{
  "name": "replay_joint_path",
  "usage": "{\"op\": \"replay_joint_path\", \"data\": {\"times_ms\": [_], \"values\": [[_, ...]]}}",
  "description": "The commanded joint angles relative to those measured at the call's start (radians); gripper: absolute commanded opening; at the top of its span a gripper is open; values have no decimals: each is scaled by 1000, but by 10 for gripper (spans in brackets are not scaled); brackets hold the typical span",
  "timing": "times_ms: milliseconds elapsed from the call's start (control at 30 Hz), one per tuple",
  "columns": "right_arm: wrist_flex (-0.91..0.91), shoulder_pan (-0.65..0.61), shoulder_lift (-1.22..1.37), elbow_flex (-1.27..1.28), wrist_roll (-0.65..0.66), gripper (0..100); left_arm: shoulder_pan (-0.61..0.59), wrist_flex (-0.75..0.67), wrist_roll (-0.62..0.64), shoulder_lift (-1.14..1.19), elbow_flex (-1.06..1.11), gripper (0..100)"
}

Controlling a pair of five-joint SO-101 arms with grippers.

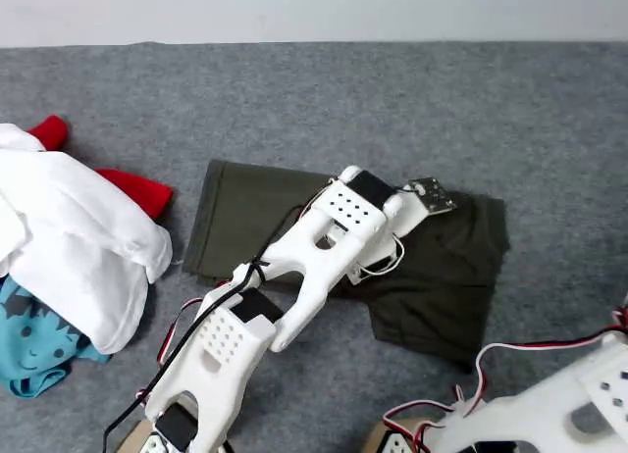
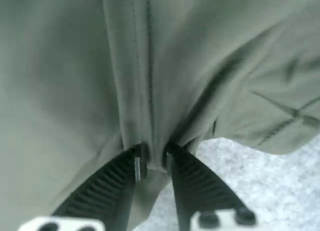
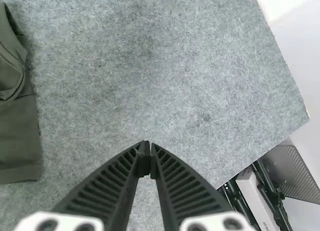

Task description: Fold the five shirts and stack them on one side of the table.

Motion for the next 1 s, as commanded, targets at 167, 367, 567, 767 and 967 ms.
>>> {"op": "replay_joint_path", "data": {"times_ms": [167,367,567,767,967], "values": [[-10,7,-18,-3,8,12,91,63,9,-109,-96,76],[-8,12,-19,-3,8,12,98,112,8,-109,-259,81],[-8,12,-19,-3,3,12,175,121,6,-109,-337,159],[-7,13,-19,-3,2,12,338,121,6,-55,-291,186],[7,15,-19,-3,0,12,437,121,5,14,-243,186]]}}
